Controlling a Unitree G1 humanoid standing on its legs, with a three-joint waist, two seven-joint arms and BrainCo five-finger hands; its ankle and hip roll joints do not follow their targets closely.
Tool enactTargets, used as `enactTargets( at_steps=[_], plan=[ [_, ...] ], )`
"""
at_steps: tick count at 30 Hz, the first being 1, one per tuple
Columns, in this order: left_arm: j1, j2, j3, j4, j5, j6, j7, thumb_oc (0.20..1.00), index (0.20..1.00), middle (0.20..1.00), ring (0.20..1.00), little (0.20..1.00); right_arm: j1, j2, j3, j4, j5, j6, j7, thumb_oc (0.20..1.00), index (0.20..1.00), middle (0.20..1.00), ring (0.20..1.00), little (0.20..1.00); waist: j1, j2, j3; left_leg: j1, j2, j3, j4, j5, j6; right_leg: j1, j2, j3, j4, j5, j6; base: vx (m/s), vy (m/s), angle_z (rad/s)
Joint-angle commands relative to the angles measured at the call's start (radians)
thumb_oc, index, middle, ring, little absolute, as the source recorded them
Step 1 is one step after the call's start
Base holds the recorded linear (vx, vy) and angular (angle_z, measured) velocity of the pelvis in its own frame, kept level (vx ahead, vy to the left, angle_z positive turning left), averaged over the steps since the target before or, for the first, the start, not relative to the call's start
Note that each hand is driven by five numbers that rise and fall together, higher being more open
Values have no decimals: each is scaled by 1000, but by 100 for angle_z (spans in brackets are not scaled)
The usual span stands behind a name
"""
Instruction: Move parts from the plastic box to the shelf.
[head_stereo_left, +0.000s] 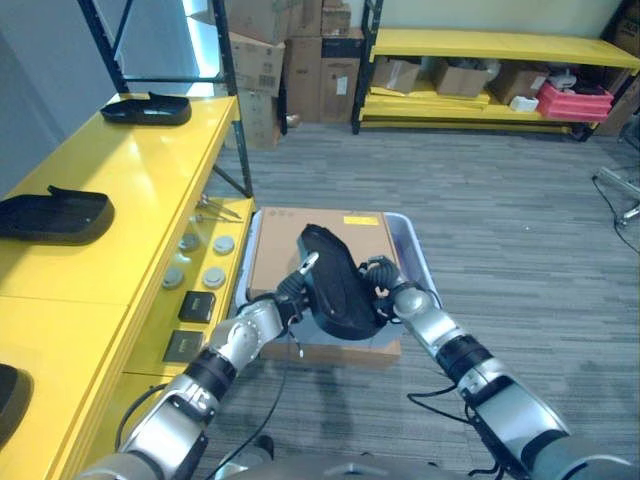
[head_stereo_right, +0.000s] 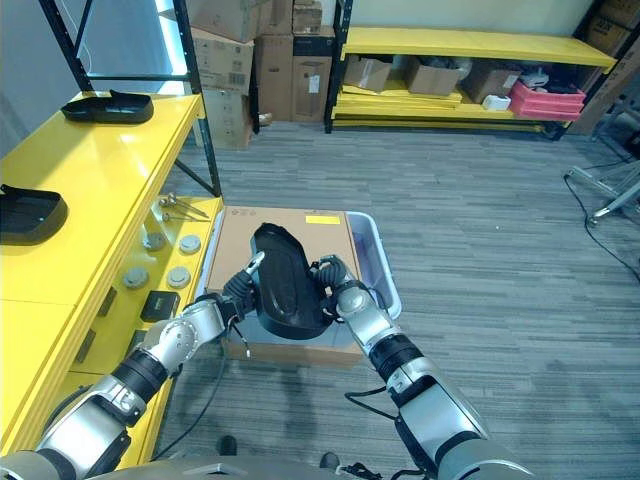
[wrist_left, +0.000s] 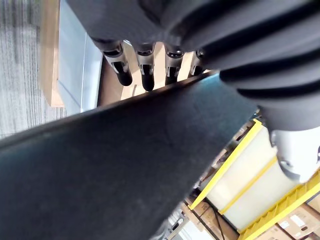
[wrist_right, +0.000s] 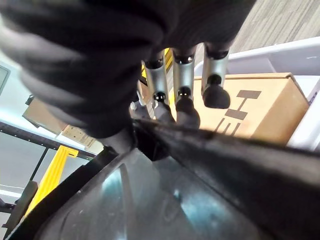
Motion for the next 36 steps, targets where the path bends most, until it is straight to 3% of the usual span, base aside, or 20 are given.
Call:
enactTargets(
  at_steps=[1, 4, 5, 6, 7, 18, 28, 30, 32, 33, 36],
  plan=[
    [-107, -71, -68, 59, 127, 5, -140, 1000, 1000, 1000, 1000, 1000, -51, -3, 30, -34, -31, -66, 1, 200, 200, 200, 200, 200, 37, 6, -59, -55, -11, -61, -2, -37, 10, -10, -7, -69, 108, -122, 63, 0, 0, 0],
    [-117, -65, -125, 22, 193, 12, -166, 1000, 1000, 1000, 1000, 1000, -53, -1, 32, -44, -23, -52, -3, 200, 200, 200, 200, 200, 33, 7, -55, -54, -13, -65, -2, -37, 12, -10, -8, -70, 113, -125, 64, 0, 0, 0],
    [-123, -63, -144, 5, 201, 21, -165, 740, 740, 740, 740, 740, -54, 2, 36, -43, -18, -51, -7, 200, 200, 200, 200, 200, 30, 8, -55, -53, -13, -65, -3, -37, 13, -10, -8, -70, 114, -126, 65, 0, 0, 0],
    [-130, -59, -163, -15, 209, 26, -154, 282, 282, 282, 282, 282, -53, 6, 40, -43, -12, -50, -11, 200, 200, 200, 200, 200, 27, 9, -56, -52, -14, -63, -3, -37, 13, -9, -8, -70, 115, -126, 66, 0, 0, 0],
    [-134, -55, -173, -24, 212, 33, -149, 200, 200, 200, 200, 200, -52, 6, 40, -41, -8, -51, -9, 200, 200, 200, 200, 200, 26, 10, -57, -51, -14, -62, -4, -37, 13, -9, -8, -70, 116, -127, 67, 0, 0, 0],
    [-163, -49, -247, -63, 219, 51, -135, 200, 200, 200, 200, 200, -54, 15, 52, -38, 3, -48, -6, 200, 200, 200, 200, 200, 9, 15, -58, -45, -14, -47, -5, -42, 13, -7, -13, -74, 122, -131, 73, 0, 0, 0],
    [-173, -74, -255, -105, 168, -41, -92, 200, 200, 200, 200, 200, -59, 45, 61, -13, 75, -46, -51, 200, 200, 200, 200, 200, 6, 21, -55, -37, -14, -39, -5, -43, 11, -2, -18, -86, 127, -132, 75, 0, 0, 0],
    [-173, -75, -254, -116, 170, -53, -73, 200, 200, 200, 200, 200, -59, 50, 55, -15, 128, -51, -70, 1000, 1000, 1000, 1000, 1000, 6, 23, -55, -36, -14, -40, -5, -43, 10, 0, -19, -87, 128, -133, 75, 0, 0, 0],
    [-171, -76, -250, -124, 186, -65, -39, 200, 200, 200, 200, 200, -57, 60, 41, -26, 194, -50, -94, 1000, 1000, 1000, 1000, 1000, 7, 24, -54, -34, -15, -42, -4, -43, 10, 1, -19, -86, 130, -135, 74, 0, 0, 0],
    [-169, -77, -248, -120, 191, -119, -18, 200, 200, 200, 200, 200, -57, 75, 26, -45, 268, -45, -125, 1000, 1000, 1000, 1000, 1000, 7, 26, -52, -32, -14, -45, -2, -42, 9, 2, -19, -85, 134, -136, 74, 0, 0, 0],
    [-168, -75, -226, -151, 170, -163, 19, 200, 200, 200, 200, 200, -57, 88, 6, -74, 339, -53, -176, 1000, 1000, 1000, 1000, 1000, 11, 29, -50, -27, -13, -48, -4, -42, 8, 7, -20, -87, 134, -135, 74, 0, 0, 0]
  ],
)
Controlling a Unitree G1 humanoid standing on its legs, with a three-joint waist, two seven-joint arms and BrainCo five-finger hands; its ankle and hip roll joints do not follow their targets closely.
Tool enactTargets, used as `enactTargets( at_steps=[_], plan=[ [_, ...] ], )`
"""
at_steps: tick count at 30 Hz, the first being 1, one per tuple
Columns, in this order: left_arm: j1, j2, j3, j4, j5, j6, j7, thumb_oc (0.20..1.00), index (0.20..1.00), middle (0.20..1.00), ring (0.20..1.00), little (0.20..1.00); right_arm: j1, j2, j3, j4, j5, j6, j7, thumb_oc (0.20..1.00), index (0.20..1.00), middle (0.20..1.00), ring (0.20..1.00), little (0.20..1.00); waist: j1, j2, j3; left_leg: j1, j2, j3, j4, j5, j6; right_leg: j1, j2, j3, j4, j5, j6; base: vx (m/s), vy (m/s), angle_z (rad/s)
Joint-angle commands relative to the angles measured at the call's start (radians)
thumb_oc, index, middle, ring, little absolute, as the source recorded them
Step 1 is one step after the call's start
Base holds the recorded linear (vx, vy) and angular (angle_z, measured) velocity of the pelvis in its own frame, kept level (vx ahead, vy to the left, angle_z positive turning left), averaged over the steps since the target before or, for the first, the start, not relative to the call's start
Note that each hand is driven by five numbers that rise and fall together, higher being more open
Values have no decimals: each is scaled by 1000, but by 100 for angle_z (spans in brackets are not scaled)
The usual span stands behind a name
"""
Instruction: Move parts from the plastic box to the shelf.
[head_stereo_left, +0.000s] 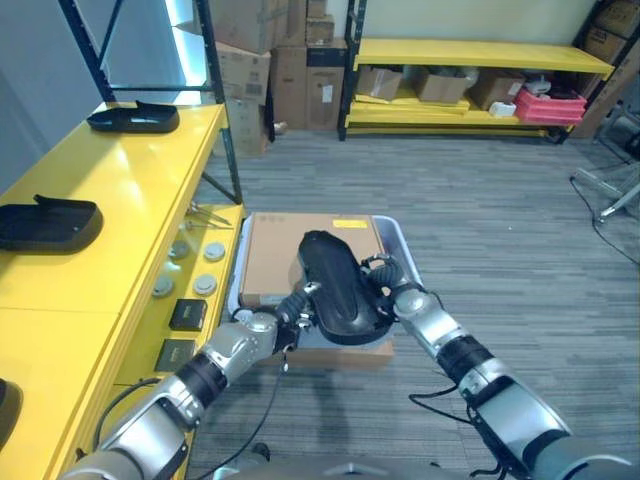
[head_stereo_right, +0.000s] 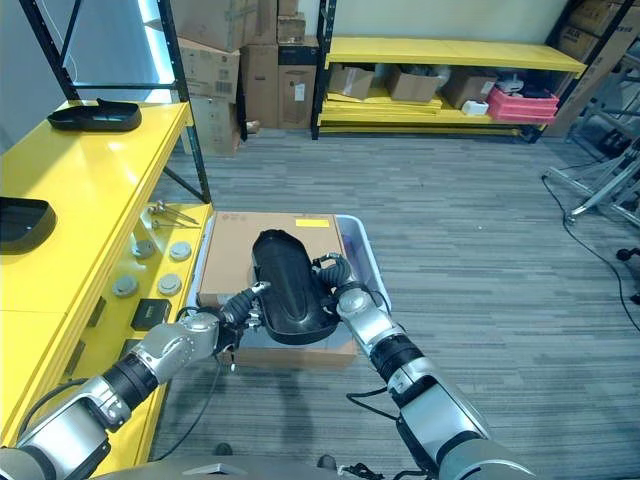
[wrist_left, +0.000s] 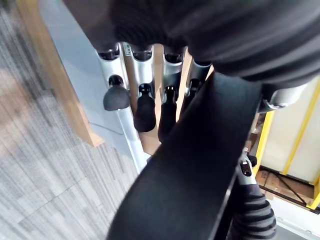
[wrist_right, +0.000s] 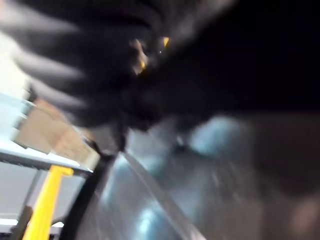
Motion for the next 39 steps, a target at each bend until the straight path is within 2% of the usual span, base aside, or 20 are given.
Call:
enactTargets(
  at_steps=[1, 3, 4, 7, 8, 14, 17, 21, 22, 23, 24, 25, 27, 29, 30, 31, 32, 35, 37, 39],
  plan=[
    [-164, -173, 6, -104, -54, -208, 30, 200, 200, 200, 200, 200, -58, 70, 5, -81, 148, -63, -82, 1000, 1000, 1000, 1000, 1000, 51, 36, -40, -40, -13, -56, -3, -42, 8, 4, -19, -90, 132, -137, 77, 0, 0, 0],
    [-159, -151, 46, -157, -66, -209, 65, 200, 200, 200, 200, 200, -61, 69, -36, -111, 220, -74, -121, 1000, 1000, 1000, 1000, 1000, 60, 40, -39, -37, -12, -60, -3, -42, 9, 10, -21, -93, 131, -138, 75, 0, 0, 0],
    [-156, -133, 91, -185, -79, -214, 77, 200, 200, 200, 200, 200, -65, 65, -77, -129, 249, -103, -151, 1000, 1000, 1000, 1000, 1000, 67, 42, -40, -36, -12, -64, -4, -41, 9, 14, -22, -98, 130, -138, 73, 0, 0, 0],
    [-153, -106, 140, -196, -59, -202, 47, 200, 200, 200, 200, 200, -80, 41, -127, -132, 237, -130, -165, 1000, 1000, 1000, 1000, 1000, 75, 44, -43, -36, -14, -69, -6, -40, 9, 16, -22, -103, 127, -137, 72, 0, 0, 0],
    [-152, -79, 178, -200, -37, -234, 9, 200, 200, 200, 200, 200, -95, 2, -168, -143, 211, -154, -169, 1000, 1000, 1000, 1000, 1000, 80, 45, -46, -37, -16, -76, -8, -38, 9, 16, -23, -105, 124, -136, 71, 0, 0, 0],
    [-116, 1, 283, -284, 22, -246, -37, 200, 200, 200, 200, 200, -52, -83, -267, -195, 194, -182, -107, 1000, 1000, 1000, 1000, 1000, 87, 42, -49, -42, -22, -91, -10, -37, 12, 17, -21, -101, 119, -135, 71, -11, 1, 0],
    [-61, 59, 350, -310, 38, -285, -83, 200, 200, 200, 200, 200, 21, -132, -347, -256, 221, -164, -1, 1000, 1000, 1000, 1000, 1000, 84, 33, -53, -49, -28, -101, -10, -36, 14, 12, -18, -93, 115, -134, 72, -58, -15, 0],
    [-8, 91, 391, -338, 43, -315, -102, 200, 200, 200, 200, 200, 103, -141, -390, -292, 234, -117, 100, 1000, 1000, 1000, 1000, 1000, 82, 27, -55, -56, -36, -114, -10, -36, 18, 5, -17, -83, 115, -132, 73, -37, -21, 1],
    [37, 109, 423, -353, 62, -353, -118, 200, 200, 200, 200, 200, 192, -131, -403, -308, 187, -67, 228, 1000, 1000, 1000, 1000, 1000, 79, 24, -57, -64, -46, -127, -10, -35, 25, -1, -15, -73, 117, -131, 73, 0, 0, 0],
    [37, 109, 423, -353, 62, -353, -118, 200, 200, 200, 200, 200, 192, -131, -403, -308, 187, -67, 228, 1000, 1000, 1000, 1000, 1000, 79, 24, -57, -64, -46, -127, -10, -35, 25, -1, -15, -73, 117, -131, 73, -15, -59, -2],
    [90, 130, 458, -383, 100, -411, -164, 200, 200, 200, 200, 200, 307, -109, -413, -325, 156, -34, 300, 1000, 1000, 1000, 1000, 1000, 78, 22, -60, -74, -59, -141, -10, -31, 31, -9, -12, -68, 125, -134, 74, 0, -50, -4],
    [103, 138, 469, -399, 112, -426, -176, 200, 200, 200, 200, 200, 336, -103, -412, -318, 134, -15, 325, 1000, 1000, 1000, 1000, 1000, 79, 22, -59, -77, -62, -144, -10, -29, 32, -11, -10, -69, 130, -136, 73, -28, -114, -1],
    [166, 170, 505, -481, 146, -480, -217, 200, 200, 200, 200, 200, 461, -64, -388, -264, 121, 18, 341, 1000, 1000, 1000, 1000, 1000, 73, 20, -49, -93, -65, -140, -10, -19, 32, -25, 3, -84, 145, -140, 66, -58, -132, 6],
    [193, 180, 519, -502, 142, -500, -245, 200, 200, 200, 200, 200, 507, -54, -379, -215, 93, 14, 353, 1000, 1000, 1000, 1000, 1000, 63, 17, -47, -99, -61, -131, -10, -15, 29, -27, 17, -95, 139, -140, 58, -34, -112, 23],
    [234, 181, 544, -524, 144, -529, -288, 200, 200, 200, 200, 200, 574, -50, -350, -108, 65, 3, 372, 1000, 1000, 1000, 1000, 1000, 49, 14, -34, -97, -54, -123, -10, -10, 21, -23, 45, -92, 129, -136, 43, -21, -100, 46],
    [243, 183, 551, -533, 144, -535, -293, 200, 200, 200, 200, 200, 589, -45, -339, -72, 61, -4, 379, 1000, 1000, 1000, 1000, 1000, 48, 14, -33, -102, -51, -121, -10, -6, 18, -25, 51, -95, 126, -132, 40, -60, -161, 75],
    [262, 185, 569, -559, 141, -543, -293, 200, 200, 200, 200, 200, 602, -34, -306, 24, -34, -25, 397, 1000, 1000, 1000, 1000, 1000, 52, 15, -29, -108, -42, -124, -10, 0, 9, -28, 59, -102, 125, -134, 36, -68, -119, 70],
    [275, 197, 610, -576, 149, -561, -295, 200, 200, 200, 200, 200, 613, -27, -235, 180, -127, -58, 435, 1000, 1000, 1000, 1000, 1000, 74, 14, -20, -119, -33, -142, -10, 10, -6, -22, 74, -103, 99, -124, 28, -64, -133, 42],
    [277, 204, 657, -609, 138, -543, -285, 200, 200, 200, 200, 200, 590, -9, -180, 353, -257, -133, 457, 1000, 1000, 1000, 1000, 1000, 111, 14, -11, -134, -19, -165, -10, 23, -28, -14, 85, -114, 63, -110, 27, -111, -185, 19],
    [278, 210, 694, -629, 136, -527, -277, 200, 200, 200, 200, 200, 579, -1, -143, 418, -287, -165, 451, 1000, 1000, 1000, 1000, 1000, 138, 15, -3, -143, -11, -182, -10, 33, -43, -6, 88, -122, 42, -100, 27, -72, -137, 32]
  ],
)
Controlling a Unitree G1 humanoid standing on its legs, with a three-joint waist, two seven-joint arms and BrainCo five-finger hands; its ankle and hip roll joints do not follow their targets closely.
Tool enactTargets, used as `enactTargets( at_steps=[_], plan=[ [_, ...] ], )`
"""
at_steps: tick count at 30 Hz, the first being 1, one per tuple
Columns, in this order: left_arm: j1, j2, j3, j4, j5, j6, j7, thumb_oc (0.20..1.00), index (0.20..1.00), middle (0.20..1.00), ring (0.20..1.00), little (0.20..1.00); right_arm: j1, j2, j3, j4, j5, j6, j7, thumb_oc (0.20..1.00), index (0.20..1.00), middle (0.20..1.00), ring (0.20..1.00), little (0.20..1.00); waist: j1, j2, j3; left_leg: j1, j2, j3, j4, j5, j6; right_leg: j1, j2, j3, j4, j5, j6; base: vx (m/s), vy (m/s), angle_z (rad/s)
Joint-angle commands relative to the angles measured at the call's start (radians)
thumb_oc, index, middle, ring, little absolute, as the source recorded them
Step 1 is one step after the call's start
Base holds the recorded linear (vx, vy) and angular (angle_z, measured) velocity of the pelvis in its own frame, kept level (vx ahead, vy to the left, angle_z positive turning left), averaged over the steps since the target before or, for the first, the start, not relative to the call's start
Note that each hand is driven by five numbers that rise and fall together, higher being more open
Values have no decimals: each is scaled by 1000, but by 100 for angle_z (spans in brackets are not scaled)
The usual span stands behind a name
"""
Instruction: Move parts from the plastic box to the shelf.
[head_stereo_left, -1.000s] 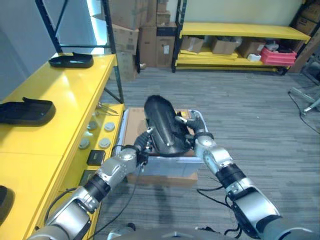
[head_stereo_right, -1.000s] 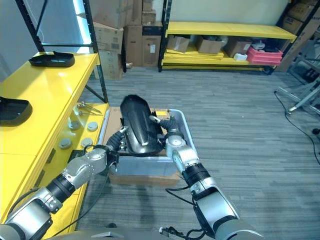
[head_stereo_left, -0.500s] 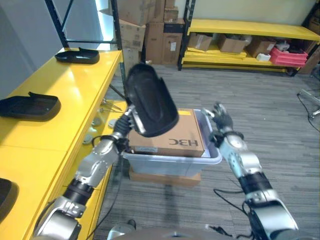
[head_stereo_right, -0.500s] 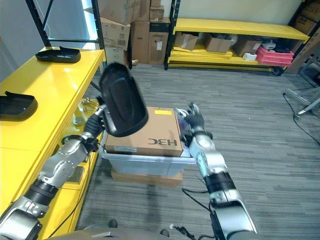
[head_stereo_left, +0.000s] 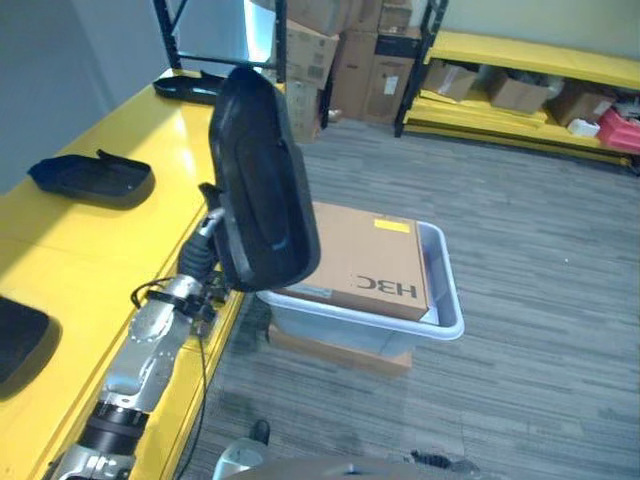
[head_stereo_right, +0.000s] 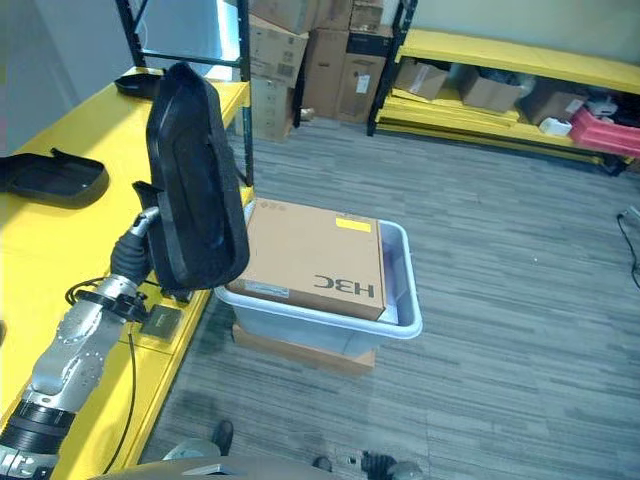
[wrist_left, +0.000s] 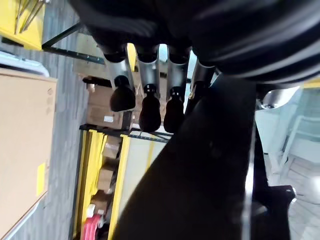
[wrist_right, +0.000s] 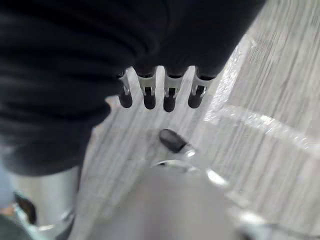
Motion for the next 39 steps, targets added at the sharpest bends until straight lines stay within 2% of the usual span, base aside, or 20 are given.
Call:
enactTargets(
  at_steps=[1, 2, 4, 8, 10, 12, 14, 16, 17, 18, 20, 22, 27, 28, 31, 32, 33, 34, 36, 39],
  plan=[
    [-73, 14, 99, -108, 1, -90, 2, 200, 200, 200, 200, 200, -36, -22, 54, -18, -93, -90, 17, 1000, 1000, 1000, 1000, 1000, 52, 10, -19, -51, -35, -11, -8, -7, 0, -16, 45, 20, 46, -65, 14, -73, -132, 41],
    [-66, 18, 139, -137, 6, -70, 25, 200, 200, 200, 200, 200, -53, -7, 61, 9, -72, -76, -12, 1000, 1000, 1000, 1000, 1000, 80, 14, -11, -64, -31, -25, -8, 3, -8, -3, 43, -2, 25, -59, 14, -76, -119, 37],
    [-58, 24, 176, -153, -7, -53, 20, 200, 200, 200, 200, 200, -53, -1, 59, 14, -92, -68, -39, 1000, 1000, 1000, 1000, 1000, 92, 19, -9, -76, -24, 0, -8, 6, -14, 10, 36, -34, 14, -60, 16, -70, -95, 62],
    [-58, 26, 224, -169, -10, -33, 8, 200, 200, 200, 200, 200, -29, 14, 17, 54, -109, -55, -108, 1000, 1000, 1000, 1000, 1000, 81, 34, -6, -114, 6, 150, -8, 31, -32, 17, 16, -133, 1, -42, 31, -73, -20, 177],
    [-51, 41, 250, -166, 16, -44, 82, 200, 200, 200, 200, 200, -23, 19, -11, 105, -171, -60, -125, 1000, 1000, 1000, 1000, 1000, 79, 36, 2, -138, 34, 238, 1, 52, -45, 18, 3, -205, 1, -22, 38, -125, 56, 157],
    [-45, 49, 268, -150, 40, -48, 138, 200, 200, 200, 200, 200, -27, 22, -3, 114, -214, -47, -114, 1000, 1000, 1000, 1000, 1000, 83, 34, 10, -131, 43, 265, 17, 47, -44, 21, 0, -227, 1, -18, 33, -53, 71, 160],
    [-32, 60, 293, -127, 53, -58, 199, 200, 200, 200, 200, 200, -30, 29, 10, 123, -236, -22, -115, 1000, 1000, 1000, 1000, 1000, 81, 29, 18, -116, 57, 288, 63, 6, -50, 29, 0, -231, 5, -26, 31, -8, 102, 113],
    [-20, 64, 313, -119, 42, -61, 198, 200, 200, 200, 200, 200, -29, 32, 16, 128, -232, -5, -124, 1000, 1000, 1000, 1000, 1000, 78, 29, 23, -112, 61, 315, 93, -10, -45, 32, -5, -242, 8, -24, 28, -68, 166, 158],
    [7, 67, 348, -115, 36, -71, 188, 200, 200, 200, 200, 200, -26, 39, 22, 141, -232, 4, -133, 1000, 1000, 1000, 1000, 1000, 78, 33, 26, -86, 58, 357, 91, -25, -35, 42, -14, -264, 13, -26, 26, -45, 142, 163],
    [7, 67, 348, -115, 36, -71, 188, 200, 200, 200, 200, 200, -26, 39, 22, 141, -232, 4, -133, 1000, 1000, 1000, 1000, 1000, 78, 33, 26, -86, 58, 357, 91, -25, -35, 42, -14, -264, 13, -26, 26, -32, 233, 118],
    [25, 69, 372, -109, -2, -65, 149, 200, 200, 200, 200, 200, -19, 55, 33, 148, -210, 18, -143, 1000, 1000, 1000, 1000, 1000, 74, 43, 11, -34, 44, 417, 31, -21, -27, 63, -27, -296, 10, -30, 32, 24, 211, 116],
    [33, 75, 379, -101, -4, -53, 145, 200, 200, 200, 200, 200, -15, 61, 43, 150, -208, 23, -151, 1000, 1000, 1000, 1000, 1000, 69, 49, -3, -12, 32, 428, 0, -18, -25, 73, -36, -307, 11, -32, 38, 76, 241, 194],
    [73, 79, 391, -72, -14, -49, 141, 200, 200, 200, 200, 200, -35, 60, 55, 142, -235, 52, -142, 1000, 1000, 1000, 1000, 1000, 94, 51, -30, 16, -21, 343, -8, -58, 3, 70, -55, -268, 46, -60, 46, 125, 267, 81],
    [98, 76, 398, -60, -18, -58, 128, 200, 200, 200, 200, 200, -38, 59, 57, 135, -227, 55, -145, 1000, 1000, 1000, 1000, 1000, 103, 52, -37, 26, -44, 319, -8, -74, 19, 64, -69, -250, 81, -84, 52, 120, 267, 7],
    [117, 73, 401, -46, -24, -70, 104, 200, 200, 200, 200, 200, -40, 58, 57, 121, -193, 57, -156, 1000, 1000, 1000, 1000, 1000, 108, 55, -40, 37, -69, 295, -8, -87, 39, 54, -88, -228, 141, -115, 57, 83, 274, 4],
    [127, 73, 400, -48, -31, -77, 93, 200, 200, 200, 200, 200, -38, 52, 46, 107, -170, 61, -161, 1000, 1000, 1000, 1000, 1000, 103, 62, -38, 32, -86, 300, -8, -77, 67, 19, -112, -228, 222, -110, 61, 67, 238, -6],
    [129, 74, 399, -49, -31, -79, 94, 200, 200, 200, 200, 200, -36, 50, 42, 105, -168, 61, -161, 1000, 1000, 1000, 1000, 1000, 100, 58, -40, 43, -94, 287, -8, -98, 66, 16, -120, -209, 249, -124, 76, -3, 299, -17],
    [133, 80, 391, -54, -32, -89, 105, 200, 200, 200, 200, 200, -28, 44, 26, 97, -169, 57, -158, 1000, 1000, 1000, 1000, 1000, 85, 68, -34, 40, -103, 304, -8, -89, 93, -32, -141, -207, 344, -97, 84, 44, 206, -15],
    [140, 91, 373, -56, -41, -103, 123, 200, 200, 200, 200, 200, -12, 32, -3, 94, -193, 41, -144, 1000, 1000, 1000, 1000, 1000, 54, 69, -23, 49, -115, 324, -8, -106, 107, -104, -143, -178, 439, -67, 102, 18, 163, -8],
    [155, 104, 360, -75, -69, -109, 122, 200, 200, 200, 200, 200, -1, 28, -29, 101, -202, 20, -131, 1000, 1000, 1000, 1000, 1000, 20, 62, 10, 72, -122, 327, -8, -122, 107, -141, -112, -145, 414, -27, 107, 62, -7, 5]
  ],
)
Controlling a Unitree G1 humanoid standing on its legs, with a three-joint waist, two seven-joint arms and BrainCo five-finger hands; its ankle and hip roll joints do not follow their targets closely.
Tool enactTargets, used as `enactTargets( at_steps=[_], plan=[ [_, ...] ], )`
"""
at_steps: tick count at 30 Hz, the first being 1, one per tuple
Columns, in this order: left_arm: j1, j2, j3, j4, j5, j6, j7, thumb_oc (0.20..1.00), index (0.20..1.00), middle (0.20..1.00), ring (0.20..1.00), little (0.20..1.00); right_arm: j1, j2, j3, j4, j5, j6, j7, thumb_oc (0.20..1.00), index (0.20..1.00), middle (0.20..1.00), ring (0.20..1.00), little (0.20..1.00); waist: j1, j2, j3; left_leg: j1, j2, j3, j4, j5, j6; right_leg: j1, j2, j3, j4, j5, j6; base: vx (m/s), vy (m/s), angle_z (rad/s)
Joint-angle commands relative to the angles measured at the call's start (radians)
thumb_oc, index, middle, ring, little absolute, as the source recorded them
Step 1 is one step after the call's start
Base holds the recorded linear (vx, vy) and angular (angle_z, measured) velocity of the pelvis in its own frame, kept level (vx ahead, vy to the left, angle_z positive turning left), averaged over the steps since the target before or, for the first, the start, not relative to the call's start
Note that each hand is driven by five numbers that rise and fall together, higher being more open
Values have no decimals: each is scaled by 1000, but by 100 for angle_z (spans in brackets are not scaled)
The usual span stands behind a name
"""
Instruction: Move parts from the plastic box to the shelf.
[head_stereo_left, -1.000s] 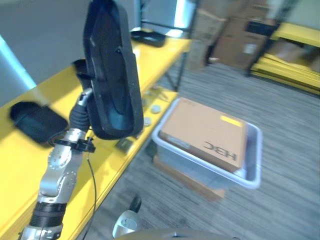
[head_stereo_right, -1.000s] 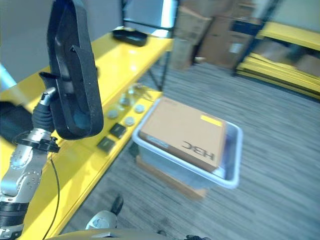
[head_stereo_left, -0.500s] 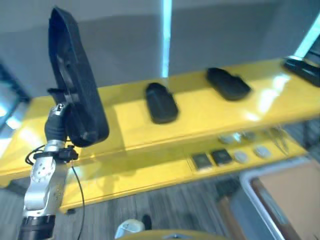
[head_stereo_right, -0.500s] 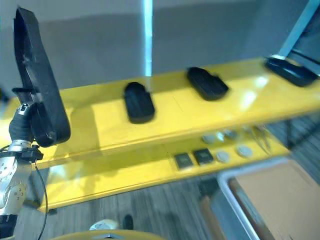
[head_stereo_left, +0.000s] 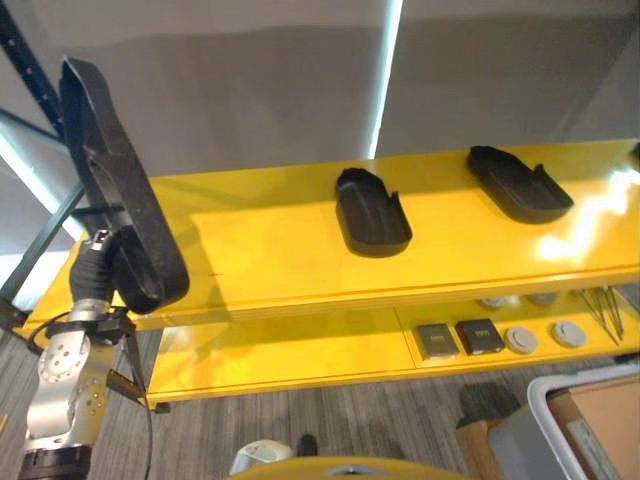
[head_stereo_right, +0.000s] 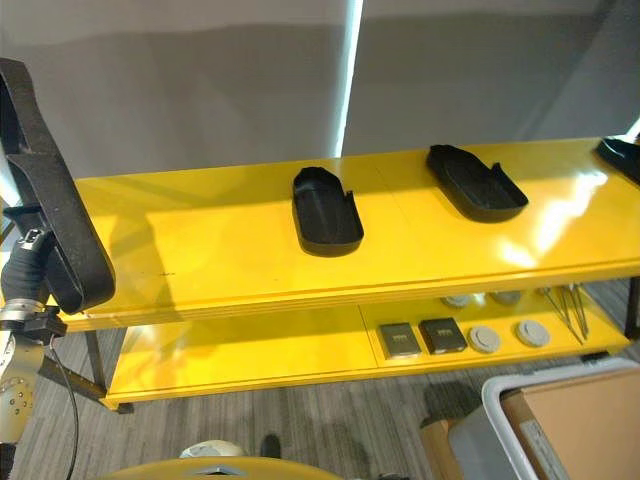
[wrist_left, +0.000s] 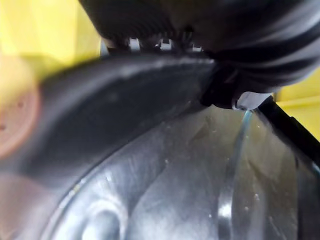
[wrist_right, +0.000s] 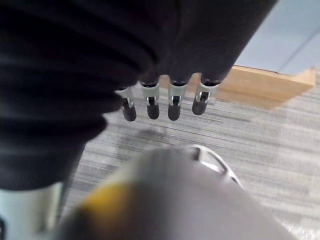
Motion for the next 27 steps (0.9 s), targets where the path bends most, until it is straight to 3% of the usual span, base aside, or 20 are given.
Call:
enactTargets(
  at_steps=[1, 5, 11, 17, 18, 21, 23, 24, 25, 26, 27],
  plan=[
    [-47, 50, 39, -80, -50, -96, 5, 200, 200, 200, 200, 200, 8, 7, 32, 32, -18, -11, 4, 1000, 1000, 1000, 1000, 1000, -24, -30, 31, 42, 17, -15, -4, -100, -76, 3, 107, -21, -316, 237, -11, 93, -92, 28],
    [-65, 26, 9, -118, -34, -62, 21, 200, 200, 200, 200, 200, 15, 4, 34, 52, -18, -17, 4, 1000, 1000, 1000, 1000, 1000, -43, -41, 39, 49, 38, -28, -3, -102, -100, 52, 146, 20, -549, 267, -36, 126, -144, 48],
    [-83, 19, 3, -128, -21, -6, 51, 200, 200, 200, 200, 200, 14, -7, 48, 52, -18, -10, 6, 1000, 1000, 1000, 1000, 1000, -42, -57, 18, 48, 61, -4, 11, -100, -117, 106, 165, 30, -657, 273, -56, 160, -98, 20],
    [-80, 9, -1, -120, -24, 34, 63, 200, 200, 200, 200, 200, 13, -6, 48, 35, -38, 14, 19, 1000, 1000, 1000, 1000, 1000, -48, -65, 16, 24, 82, 32, 87, -123, -131, 125, 165, 18, -676, 272, -70, 140, -52, 1],
    [-87, 0, -9, -113, -17, 47, 58, 200, 200, 200, 200, 200, 18, -3, 49, 33, -54, 20, 22, 1000, 1000, 1000, 1000, 1000, -55, -66, 21, 17, 103, 62, 135, -146, -147, 138, 162, 10, -679, 261, -68, 107, -38, 6],
    [-112, -18, -46, -97, 17, 58, 36, 200, 200, 200, 200, 200, 22, -5, 50, 32, -19, 28, -1, 1000, 1000, 1000, 1000, 1000, -76, -69, 44, -26, 191, 157, 227, -137, -174, 146, 148, -33, -664, 255, -85, 18, -21, 38],
    [-124, -22, -64, -95, 51, 66, 41, 200, 200, 200, 200, 200, 6, -13, 47, 42, -4, 28, -2, 1000, 1000, 1000, 1000, 1000, -79, -57, 50, -42, 245, 155, 246, -127, -188, 146, 152, -46, -646, 239, -97, 13, 94, 39],
    [-123, -20, -68, -94, 60, 65, 48, 200, 200, 200, 200, 200, 0, -17, 44, 46, -9, 28, 6, 1000, 1000, 1000, 1000, 1000, -81, -49, 49, -36, 269, 152, 225, -104, -198, 146, 154, -48, -640, 231, -102, 49, 278, 40],
    [-116, -15, -70, -88, 56, 59, 47, 200, 200, 200, 200, 200, 0, -22, 39, 47, -17, 27, 11, 1000, 1000, 1000, 1000, 1000, -88, -34, 43, -13, 318, 164, 164, -44, -224, 149, 152, -62, -631, 221, -102, 57, 283, 43],
    [-113, -14, -70, -86, 57, 57, 43, 200, 200, 200, 200, 200, 2, -24, 39, 46, -16, 26, 9, 1000, 1000, 1000, 1000, 1000, -91, -29, 42, -4, 333, 169, 143, -19, -235, 150, 151, -67, -626, 217, -103, 51, 385, 46],
    [-108, -14, -73, -83, 54, 51, 36, 200, 200, 200, 200, 200, 9, -30, 34, 39, -9, 26, 2, 1000, 1000, 1000, 1000, 1000, -99, -15, 39, 9, 373, 176, 98, 47, -262, 150, 144, -79, -607, 206, -100, 25, 357, 32]
  ],
)
